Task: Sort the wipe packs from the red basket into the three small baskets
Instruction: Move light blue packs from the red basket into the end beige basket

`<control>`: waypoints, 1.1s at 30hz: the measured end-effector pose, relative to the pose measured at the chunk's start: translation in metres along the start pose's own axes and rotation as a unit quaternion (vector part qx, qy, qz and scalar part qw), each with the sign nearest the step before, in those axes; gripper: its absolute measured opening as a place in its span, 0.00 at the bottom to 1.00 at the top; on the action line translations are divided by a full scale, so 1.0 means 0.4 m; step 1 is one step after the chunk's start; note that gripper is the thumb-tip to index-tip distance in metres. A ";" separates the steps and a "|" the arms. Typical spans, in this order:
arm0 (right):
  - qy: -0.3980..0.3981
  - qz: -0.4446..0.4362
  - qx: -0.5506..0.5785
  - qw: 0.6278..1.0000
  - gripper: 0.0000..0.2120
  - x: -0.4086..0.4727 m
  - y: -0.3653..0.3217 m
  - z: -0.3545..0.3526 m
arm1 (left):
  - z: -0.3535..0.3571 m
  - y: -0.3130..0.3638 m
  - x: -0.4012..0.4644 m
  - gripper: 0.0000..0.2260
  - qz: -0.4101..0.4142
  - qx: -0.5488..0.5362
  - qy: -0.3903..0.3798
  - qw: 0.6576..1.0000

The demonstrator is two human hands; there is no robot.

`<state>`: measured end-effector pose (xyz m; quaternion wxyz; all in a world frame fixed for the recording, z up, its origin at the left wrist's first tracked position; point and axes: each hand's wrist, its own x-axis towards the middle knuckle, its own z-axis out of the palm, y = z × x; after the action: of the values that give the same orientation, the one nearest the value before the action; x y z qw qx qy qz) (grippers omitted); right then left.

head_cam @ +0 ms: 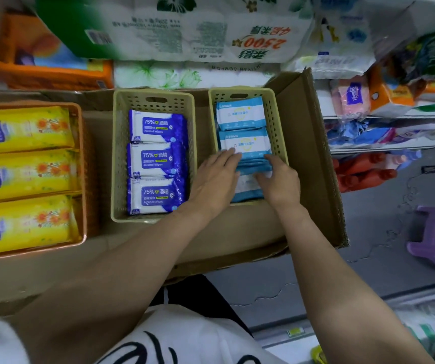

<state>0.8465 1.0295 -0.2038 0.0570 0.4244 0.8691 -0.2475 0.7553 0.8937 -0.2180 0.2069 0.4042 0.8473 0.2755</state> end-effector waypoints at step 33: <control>-0.113 -0.239 -0.127 0.956 0.28 0.034 -0.396 0.316 | -0.140 -0.340 -0.236 0.18 -0.366 -0.299 0.190 0.861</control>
<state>0.7025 0.8966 -0.2576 0.1476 0.1629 0.9573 -0.1876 0.7008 0.7306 -0.2495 0.2384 -0.0761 0.8341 0.4915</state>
